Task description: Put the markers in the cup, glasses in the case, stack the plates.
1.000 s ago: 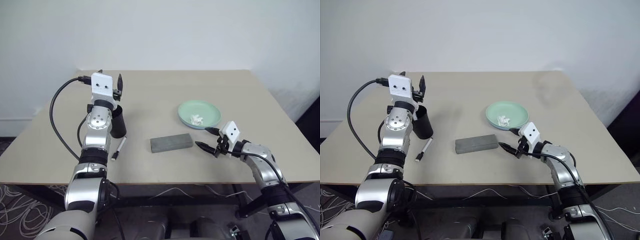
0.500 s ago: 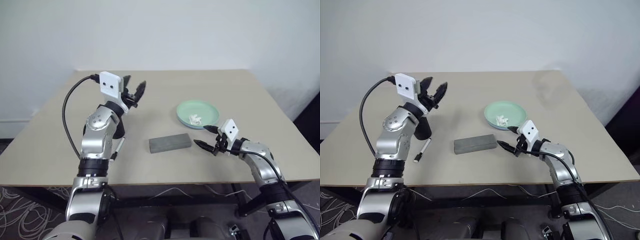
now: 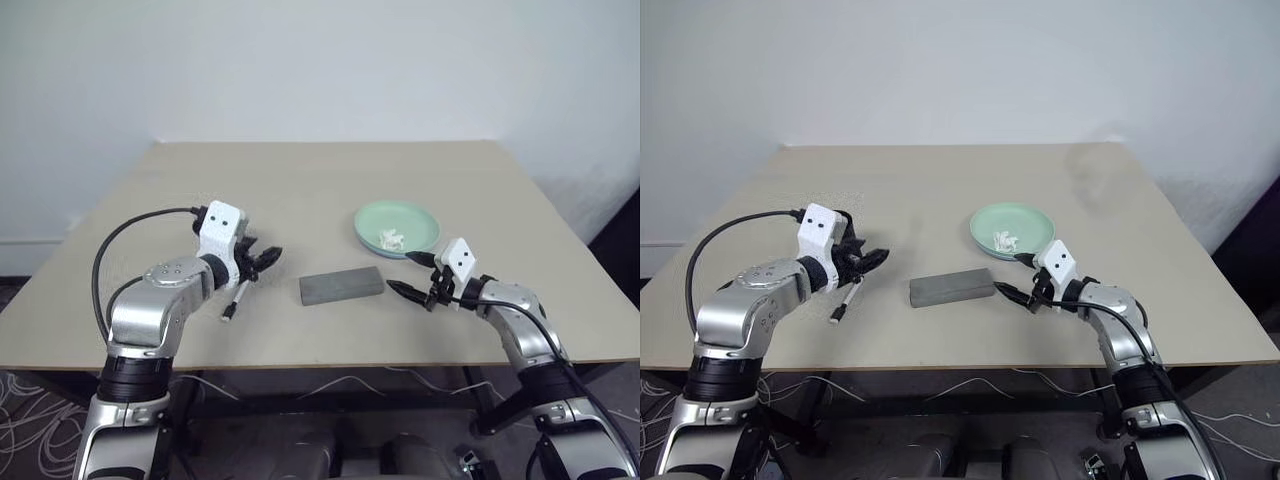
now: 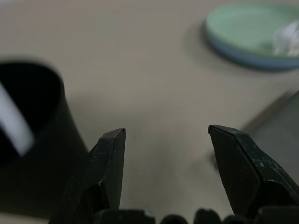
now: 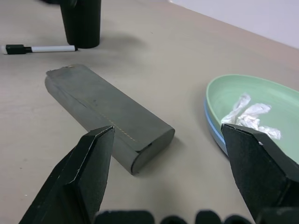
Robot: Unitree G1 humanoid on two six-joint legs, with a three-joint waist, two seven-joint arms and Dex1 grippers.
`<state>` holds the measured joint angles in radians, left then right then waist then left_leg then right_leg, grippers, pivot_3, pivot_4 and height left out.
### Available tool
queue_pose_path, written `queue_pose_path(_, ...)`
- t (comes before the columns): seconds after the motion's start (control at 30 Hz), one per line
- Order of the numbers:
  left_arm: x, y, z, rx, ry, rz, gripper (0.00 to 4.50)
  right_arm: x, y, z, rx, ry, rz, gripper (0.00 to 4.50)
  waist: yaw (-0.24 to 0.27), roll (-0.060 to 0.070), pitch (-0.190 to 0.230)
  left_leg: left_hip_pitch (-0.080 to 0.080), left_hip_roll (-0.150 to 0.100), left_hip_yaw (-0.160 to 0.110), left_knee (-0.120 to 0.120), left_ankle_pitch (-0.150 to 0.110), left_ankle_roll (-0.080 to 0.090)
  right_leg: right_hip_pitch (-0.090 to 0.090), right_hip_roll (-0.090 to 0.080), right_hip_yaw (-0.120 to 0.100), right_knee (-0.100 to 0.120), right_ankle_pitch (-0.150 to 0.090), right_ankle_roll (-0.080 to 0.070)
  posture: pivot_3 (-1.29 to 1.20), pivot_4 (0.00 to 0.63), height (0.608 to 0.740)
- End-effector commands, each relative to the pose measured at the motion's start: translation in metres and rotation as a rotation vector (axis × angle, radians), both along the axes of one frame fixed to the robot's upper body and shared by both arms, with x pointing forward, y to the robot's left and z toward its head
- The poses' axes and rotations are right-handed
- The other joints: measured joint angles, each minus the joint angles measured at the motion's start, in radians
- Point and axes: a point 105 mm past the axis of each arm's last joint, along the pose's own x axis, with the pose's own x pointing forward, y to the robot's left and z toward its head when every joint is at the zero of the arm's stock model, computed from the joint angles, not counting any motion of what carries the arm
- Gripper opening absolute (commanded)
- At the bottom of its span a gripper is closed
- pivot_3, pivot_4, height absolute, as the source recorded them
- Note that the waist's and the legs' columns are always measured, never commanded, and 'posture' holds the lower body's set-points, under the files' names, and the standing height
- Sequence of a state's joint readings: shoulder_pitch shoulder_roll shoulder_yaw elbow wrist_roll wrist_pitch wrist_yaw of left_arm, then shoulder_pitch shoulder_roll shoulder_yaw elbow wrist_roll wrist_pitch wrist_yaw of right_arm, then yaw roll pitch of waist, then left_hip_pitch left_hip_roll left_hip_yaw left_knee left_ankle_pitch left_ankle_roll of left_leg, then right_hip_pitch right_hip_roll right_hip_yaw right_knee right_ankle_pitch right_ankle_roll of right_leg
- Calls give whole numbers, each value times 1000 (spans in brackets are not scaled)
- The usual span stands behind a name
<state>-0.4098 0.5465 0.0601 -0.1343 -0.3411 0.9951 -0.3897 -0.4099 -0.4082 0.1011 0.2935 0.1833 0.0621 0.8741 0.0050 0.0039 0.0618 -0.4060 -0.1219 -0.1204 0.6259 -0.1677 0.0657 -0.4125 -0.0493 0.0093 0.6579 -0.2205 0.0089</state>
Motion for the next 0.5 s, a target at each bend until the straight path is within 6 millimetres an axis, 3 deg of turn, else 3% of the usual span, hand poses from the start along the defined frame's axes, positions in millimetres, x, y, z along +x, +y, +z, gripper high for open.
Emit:
queue_pose_path(0.03,0,22,-5,52,34,125,2945,4,2,16,11,-64,8,3975,0,0,0,0,0,0,-1,0,0,-1,0,0,0,0,0,0,0,736)
queue_pose_path(0.5,-6,39,-38,96,162,226,2945,1,-2,14,10,-62,-3,3975,1,0,0,-1,0,1,-3,0,0,-5,0,1,-1,0,0,0,0,736)
